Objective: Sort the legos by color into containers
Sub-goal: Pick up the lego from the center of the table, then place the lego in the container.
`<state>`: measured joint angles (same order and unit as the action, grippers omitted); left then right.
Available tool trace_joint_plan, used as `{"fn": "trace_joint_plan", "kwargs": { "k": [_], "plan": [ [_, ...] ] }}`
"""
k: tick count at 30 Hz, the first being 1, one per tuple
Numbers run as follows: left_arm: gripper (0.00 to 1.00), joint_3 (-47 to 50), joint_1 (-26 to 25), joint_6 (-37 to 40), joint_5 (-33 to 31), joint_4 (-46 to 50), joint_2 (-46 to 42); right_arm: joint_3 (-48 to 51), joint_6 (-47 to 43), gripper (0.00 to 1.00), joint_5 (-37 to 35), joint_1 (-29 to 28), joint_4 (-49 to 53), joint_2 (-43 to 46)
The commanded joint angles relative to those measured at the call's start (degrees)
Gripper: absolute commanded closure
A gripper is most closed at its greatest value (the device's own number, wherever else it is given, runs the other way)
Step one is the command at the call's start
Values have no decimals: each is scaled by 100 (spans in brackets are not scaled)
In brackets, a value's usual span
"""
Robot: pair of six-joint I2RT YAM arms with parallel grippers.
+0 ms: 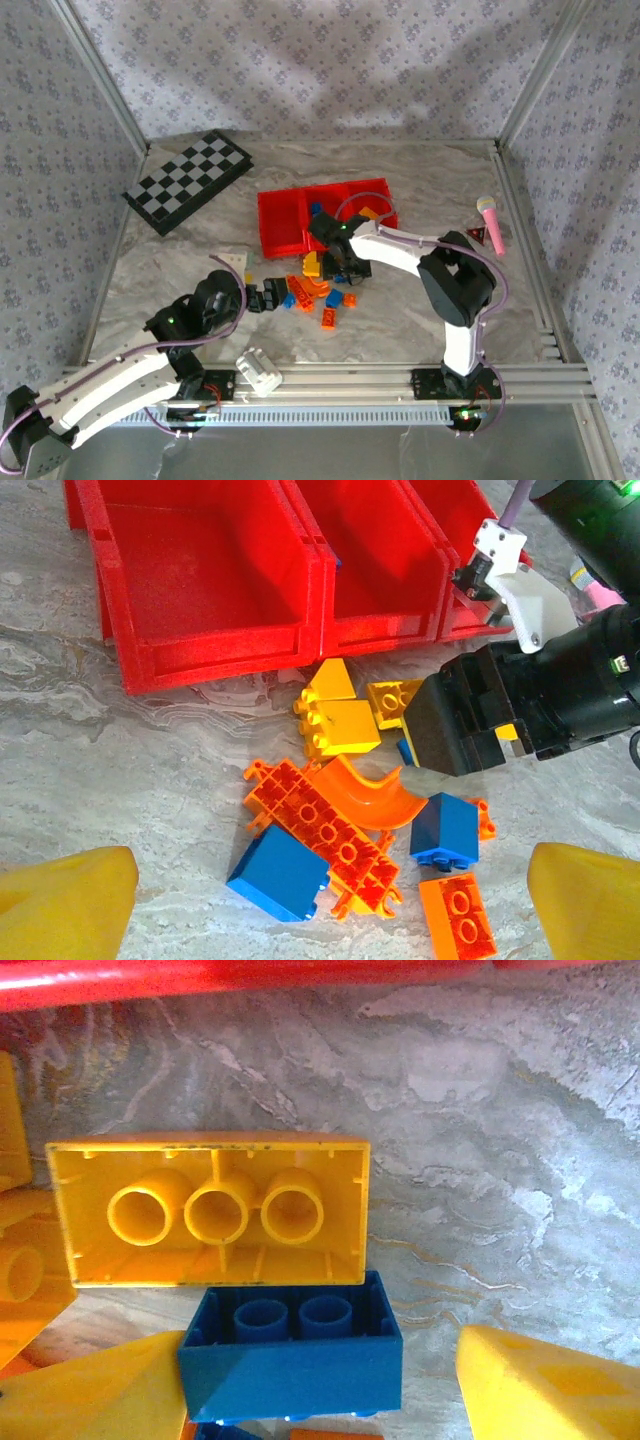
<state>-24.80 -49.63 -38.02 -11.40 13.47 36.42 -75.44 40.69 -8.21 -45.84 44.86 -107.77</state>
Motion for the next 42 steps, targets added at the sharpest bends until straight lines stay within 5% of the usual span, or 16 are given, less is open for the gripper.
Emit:
{"fn": "trace_joint_plan", "kwargs": {
  "k": [1,12,30,42],
  "plan": [
    [0,63,-29,36,-30,-135,-22,99,-92,29,-93,10,148,221],
    [0,56,-27,24,-31,-83,-69,243,-39,32,-32,32,-65,73],
    [0,98,-26,9,-103,-66,-136,189,-416,54,-52,242,33,348],
    [0,98,-27,5,-142,-182,-68,-1113,-1283,57,-305,412,587,904]
  ]
}}
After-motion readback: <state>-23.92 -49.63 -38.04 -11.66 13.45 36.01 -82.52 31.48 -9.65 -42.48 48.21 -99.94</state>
